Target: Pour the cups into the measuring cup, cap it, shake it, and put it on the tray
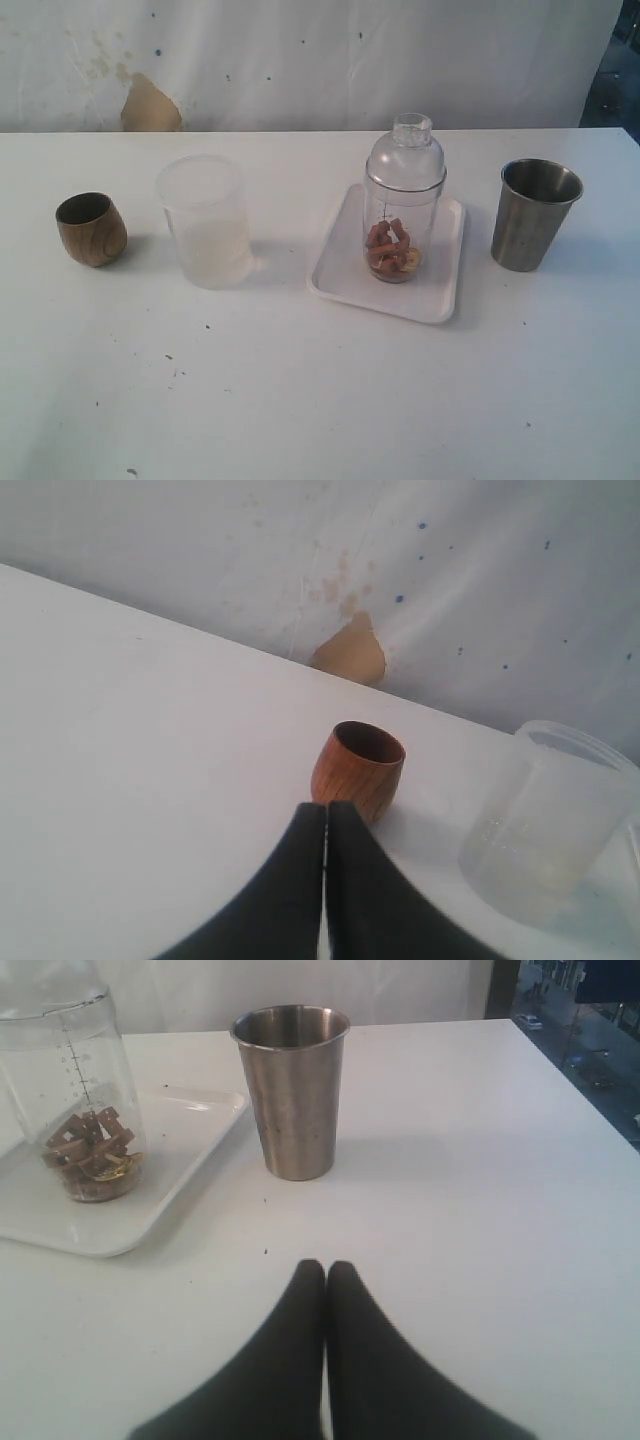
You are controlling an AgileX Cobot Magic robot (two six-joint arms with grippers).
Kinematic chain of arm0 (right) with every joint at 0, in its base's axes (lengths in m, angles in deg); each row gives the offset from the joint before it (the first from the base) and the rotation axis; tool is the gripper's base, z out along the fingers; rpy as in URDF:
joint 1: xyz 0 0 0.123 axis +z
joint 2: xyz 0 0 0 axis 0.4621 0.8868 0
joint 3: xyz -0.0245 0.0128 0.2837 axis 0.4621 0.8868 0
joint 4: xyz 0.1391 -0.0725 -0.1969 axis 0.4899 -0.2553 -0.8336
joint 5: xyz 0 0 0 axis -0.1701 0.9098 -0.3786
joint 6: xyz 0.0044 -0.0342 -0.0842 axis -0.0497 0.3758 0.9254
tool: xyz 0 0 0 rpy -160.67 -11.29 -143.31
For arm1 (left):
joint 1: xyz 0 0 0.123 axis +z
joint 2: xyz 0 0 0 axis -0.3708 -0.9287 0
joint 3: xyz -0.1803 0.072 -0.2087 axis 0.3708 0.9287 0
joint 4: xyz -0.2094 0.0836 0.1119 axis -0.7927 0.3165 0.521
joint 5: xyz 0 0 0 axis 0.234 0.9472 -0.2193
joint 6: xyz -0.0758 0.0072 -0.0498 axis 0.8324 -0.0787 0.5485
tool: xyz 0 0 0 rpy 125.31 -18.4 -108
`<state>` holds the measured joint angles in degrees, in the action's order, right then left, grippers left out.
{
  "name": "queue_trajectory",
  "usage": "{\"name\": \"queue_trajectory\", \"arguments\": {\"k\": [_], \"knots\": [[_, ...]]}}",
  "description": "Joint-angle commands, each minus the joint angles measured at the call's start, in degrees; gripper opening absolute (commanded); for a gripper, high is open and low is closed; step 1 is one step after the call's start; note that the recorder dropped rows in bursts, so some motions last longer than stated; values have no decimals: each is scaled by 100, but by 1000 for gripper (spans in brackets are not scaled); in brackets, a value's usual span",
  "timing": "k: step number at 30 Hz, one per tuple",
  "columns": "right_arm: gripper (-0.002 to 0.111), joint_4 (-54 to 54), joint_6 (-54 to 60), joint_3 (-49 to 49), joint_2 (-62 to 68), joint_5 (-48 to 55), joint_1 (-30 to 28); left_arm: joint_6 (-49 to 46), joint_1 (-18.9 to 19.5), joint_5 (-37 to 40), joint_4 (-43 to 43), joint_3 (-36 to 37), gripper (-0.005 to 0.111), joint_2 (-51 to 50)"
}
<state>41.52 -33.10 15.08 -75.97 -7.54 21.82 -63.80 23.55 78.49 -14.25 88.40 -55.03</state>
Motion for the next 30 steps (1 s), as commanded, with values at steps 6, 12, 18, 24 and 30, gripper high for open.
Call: {"name": "queue_trajectory", "arguments": {"k": [6, 12, 18, 24, 30], "knots": [[0, -21, 7, 10, -4, -21, 3, -1821, 22, 69, -63, 36, 1, 19], [0, -21, 7, 10, -4, -21, 3, -1632, 22, -39, -63, 36, 1, 19], [0, -21, 7, 10, -4, -21, 3, -1451, 22, 21, -14, 36, 1, 19], [0, -21, 7, 10, -4, -21, 3, -1441, 22, 93, -14, 36, 0, 19], [0, -21, 7, 10, -4, -21, 3, -1396, 22, 115, -14, 36, 0, 19]]}}
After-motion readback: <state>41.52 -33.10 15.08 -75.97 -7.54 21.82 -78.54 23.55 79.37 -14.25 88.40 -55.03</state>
